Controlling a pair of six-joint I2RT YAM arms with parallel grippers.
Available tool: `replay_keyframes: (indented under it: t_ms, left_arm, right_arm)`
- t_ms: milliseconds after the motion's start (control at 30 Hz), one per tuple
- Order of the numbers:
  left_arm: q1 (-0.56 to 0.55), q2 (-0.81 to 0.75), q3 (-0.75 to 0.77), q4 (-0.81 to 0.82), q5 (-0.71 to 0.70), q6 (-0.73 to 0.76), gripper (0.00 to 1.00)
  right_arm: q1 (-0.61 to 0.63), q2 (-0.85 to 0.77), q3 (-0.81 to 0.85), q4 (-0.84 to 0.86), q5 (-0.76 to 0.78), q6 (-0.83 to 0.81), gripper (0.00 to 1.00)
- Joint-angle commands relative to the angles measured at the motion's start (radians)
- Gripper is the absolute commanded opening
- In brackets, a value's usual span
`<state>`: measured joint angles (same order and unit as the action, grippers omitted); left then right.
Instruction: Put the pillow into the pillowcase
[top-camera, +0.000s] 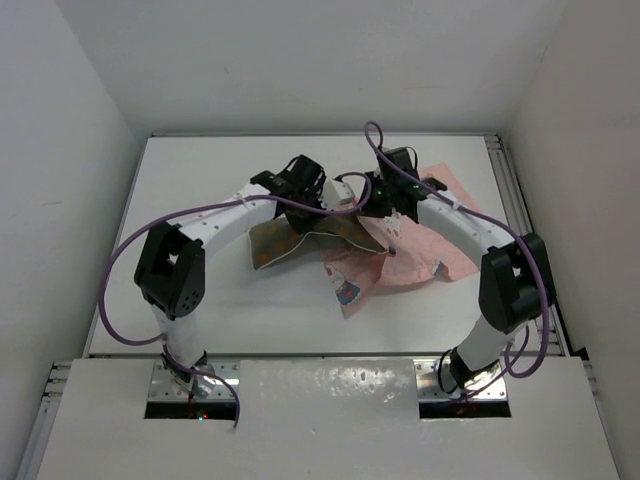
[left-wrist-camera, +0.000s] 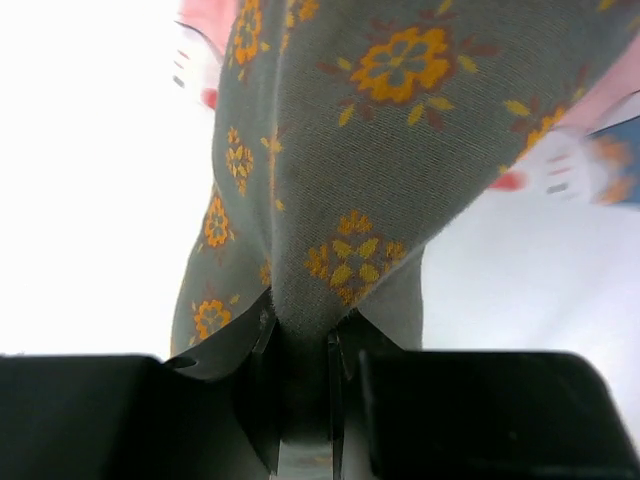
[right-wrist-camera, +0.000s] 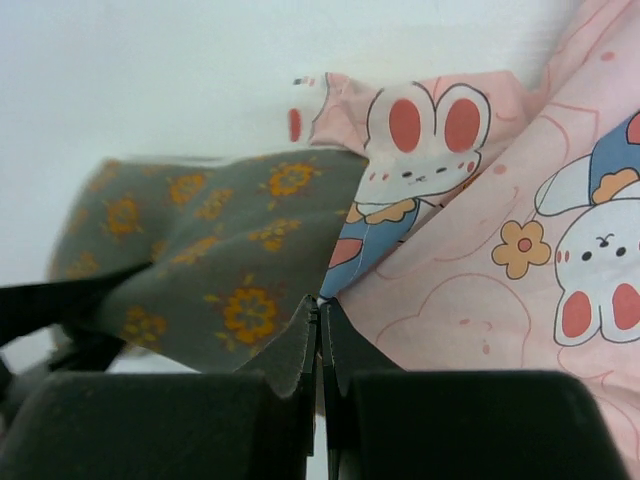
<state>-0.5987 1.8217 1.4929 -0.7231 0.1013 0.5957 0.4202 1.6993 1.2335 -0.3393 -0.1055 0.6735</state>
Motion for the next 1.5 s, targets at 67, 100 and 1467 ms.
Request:
replay_keyframes:
  t_ms: [67, 100, 1467]
  left_arm:
    - [-0.006, -0.041, 0.128, -0.041, -0.017, -0.243, 0.00]
    - [0.003, -0.047, 0.138, -0.038, -0.069, -0.252, 0.00]
    - [-0.128, -0.041, -0.071, 0.339, -0.295, -0.155, 0.00]
  right_arm:
    - [-0.011, -0.109, 0.090, 0.014, 0.017, 0.086, 0.00]
    - [-0.018, -0.118, 0.101, 0.007, 0.010, 0.098, 0.00]
    - [-0.029, 0.240, 0.334, 0.026, -0.349, 0.238, 0.00]
